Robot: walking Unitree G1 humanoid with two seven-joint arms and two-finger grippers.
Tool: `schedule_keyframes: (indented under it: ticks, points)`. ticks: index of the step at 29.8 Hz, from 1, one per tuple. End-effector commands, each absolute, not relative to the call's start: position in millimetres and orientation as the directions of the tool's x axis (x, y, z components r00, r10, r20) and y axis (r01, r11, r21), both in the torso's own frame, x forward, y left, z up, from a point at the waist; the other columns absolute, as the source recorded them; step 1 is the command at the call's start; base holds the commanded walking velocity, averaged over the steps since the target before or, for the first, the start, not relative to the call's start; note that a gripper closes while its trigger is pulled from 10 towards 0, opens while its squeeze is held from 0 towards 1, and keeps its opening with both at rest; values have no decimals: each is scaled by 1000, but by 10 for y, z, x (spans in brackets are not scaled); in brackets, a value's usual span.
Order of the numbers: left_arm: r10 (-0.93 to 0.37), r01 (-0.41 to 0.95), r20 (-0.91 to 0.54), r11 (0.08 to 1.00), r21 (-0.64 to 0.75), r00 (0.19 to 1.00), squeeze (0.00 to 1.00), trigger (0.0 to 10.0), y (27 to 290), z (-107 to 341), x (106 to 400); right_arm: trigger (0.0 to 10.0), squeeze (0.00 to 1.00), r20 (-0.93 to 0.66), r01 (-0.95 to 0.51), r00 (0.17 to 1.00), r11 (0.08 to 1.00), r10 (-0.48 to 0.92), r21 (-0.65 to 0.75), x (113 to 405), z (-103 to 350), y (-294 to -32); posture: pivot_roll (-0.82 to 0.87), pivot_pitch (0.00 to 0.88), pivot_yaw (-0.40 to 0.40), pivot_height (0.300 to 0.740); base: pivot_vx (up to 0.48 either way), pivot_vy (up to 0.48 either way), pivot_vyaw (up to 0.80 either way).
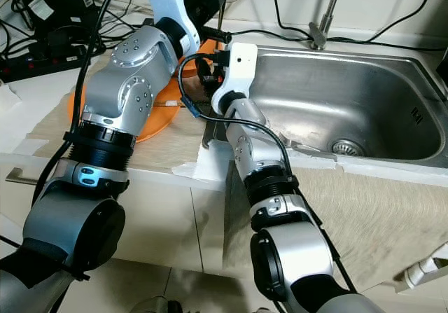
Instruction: Kitchen organization
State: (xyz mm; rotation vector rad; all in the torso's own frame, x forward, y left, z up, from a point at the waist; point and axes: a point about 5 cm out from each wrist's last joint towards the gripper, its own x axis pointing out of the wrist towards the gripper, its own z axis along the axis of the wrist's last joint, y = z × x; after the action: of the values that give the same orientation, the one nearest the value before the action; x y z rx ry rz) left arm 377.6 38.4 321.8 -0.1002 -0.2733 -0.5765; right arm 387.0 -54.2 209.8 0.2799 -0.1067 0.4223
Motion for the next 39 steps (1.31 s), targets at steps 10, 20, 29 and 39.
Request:
schedule_keyframes:
  ticks: [10,20,29,39]
  points:
    - [-551,559,169,829,6,817,0,10000,377,2984,3826,0,0,171,-454,889,864,425,217,3864,2133,-499,-24,0,17,732,0,0,0]
    - [-654,652,85,756,50,752,0,10000,360,2830,3809,0,0,111,-591,806,800,581,107,3853,2129,-504,-25,0,21,732,0,0,0]
    - [-644,640,88,765,69,760,1000,10000,427,2836,3834,0,0,116,-607,794,792,597,73,3884,2202,-591,-24,0,18,732,0,0,0]
    - [-655,648,86,756,95,751,1000,10000,461,2842,3832,0,0,113,-614,788,787,605,64,3886,2211,-601,-21,0,15,732,0,0,0]
